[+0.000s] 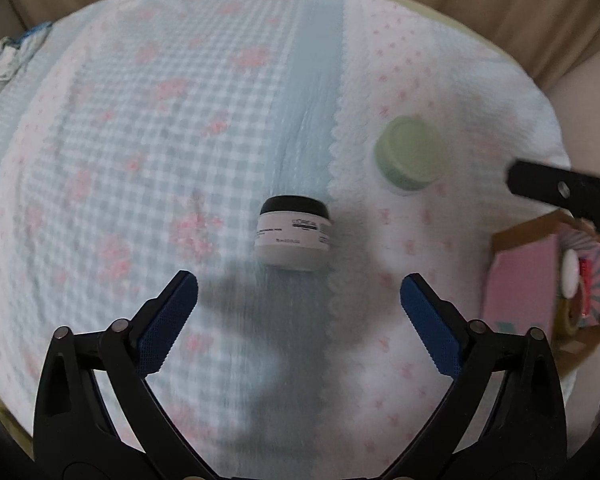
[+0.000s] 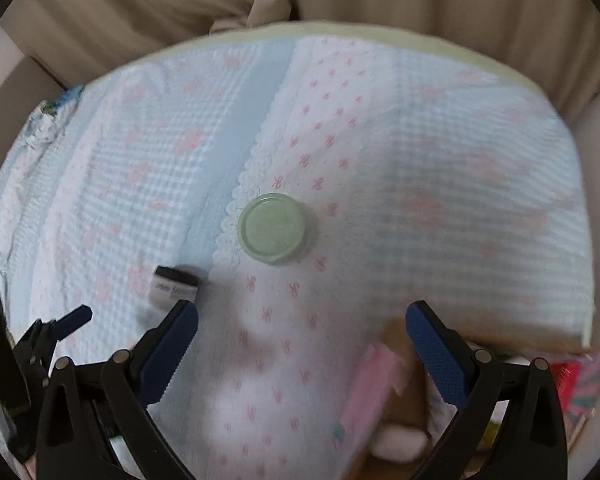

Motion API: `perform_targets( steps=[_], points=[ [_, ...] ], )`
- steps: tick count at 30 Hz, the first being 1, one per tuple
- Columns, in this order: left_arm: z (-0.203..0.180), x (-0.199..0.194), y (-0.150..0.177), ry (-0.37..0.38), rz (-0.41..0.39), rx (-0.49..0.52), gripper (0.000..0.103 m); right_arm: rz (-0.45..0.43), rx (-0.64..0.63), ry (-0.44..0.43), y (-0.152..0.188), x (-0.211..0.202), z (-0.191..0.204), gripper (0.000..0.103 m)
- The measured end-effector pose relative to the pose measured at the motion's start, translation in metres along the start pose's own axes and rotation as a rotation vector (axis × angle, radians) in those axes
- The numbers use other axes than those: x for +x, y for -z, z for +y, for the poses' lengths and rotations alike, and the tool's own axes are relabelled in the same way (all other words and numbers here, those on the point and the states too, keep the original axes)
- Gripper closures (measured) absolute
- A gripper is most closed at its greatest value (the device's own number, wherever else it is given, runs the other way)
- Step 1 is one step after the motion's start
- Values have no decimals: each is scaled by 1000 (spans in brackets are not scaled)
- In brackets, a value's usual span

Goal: Organize rigid objects
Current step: 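Grasp the black-lidded L'Oreal jar with left tool while right tool grasps green jar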

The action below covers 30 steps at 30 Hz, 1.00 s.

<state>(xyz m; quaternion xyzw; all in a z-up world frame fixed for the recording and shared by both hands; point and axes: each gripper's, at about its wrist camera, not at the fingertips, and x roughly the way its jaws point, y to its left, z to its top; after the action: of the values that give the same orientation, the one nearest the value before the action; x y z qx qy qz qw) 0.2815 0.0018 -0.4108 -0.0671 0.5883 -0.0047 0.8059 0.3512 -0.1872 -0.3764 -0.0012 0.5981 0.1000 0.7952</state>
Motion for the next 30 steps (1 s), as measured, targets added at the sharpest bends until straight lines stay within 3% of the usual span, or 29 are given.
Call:
perform_targets(
  steps=[7,14,16,18,22,25,30],
  points=[
    [10,42,-4,21,0,-61,7,77,-35,-2,-31,74,23,0],
    [13,63,-15,21,-7,-83,12,130,-13,-4,-45,118,29,0],
    [12,67,-18,23,-7,-79,16,136,-6,-3,-48,127,29,0],
    [10,72,-21,25,-1,-65,31,150,4,-10,-50,133,29,3],
    [6,80,-20,20,21,-42,41,161,0,1,-51,143,31,6],
    [5,80,-20,10,16,-25,48,175,-1,5,-51,149,30,27],
    [5,80,-20,15,15,-29,48,170,-12,37,-50,151,31,33]
  ],
)
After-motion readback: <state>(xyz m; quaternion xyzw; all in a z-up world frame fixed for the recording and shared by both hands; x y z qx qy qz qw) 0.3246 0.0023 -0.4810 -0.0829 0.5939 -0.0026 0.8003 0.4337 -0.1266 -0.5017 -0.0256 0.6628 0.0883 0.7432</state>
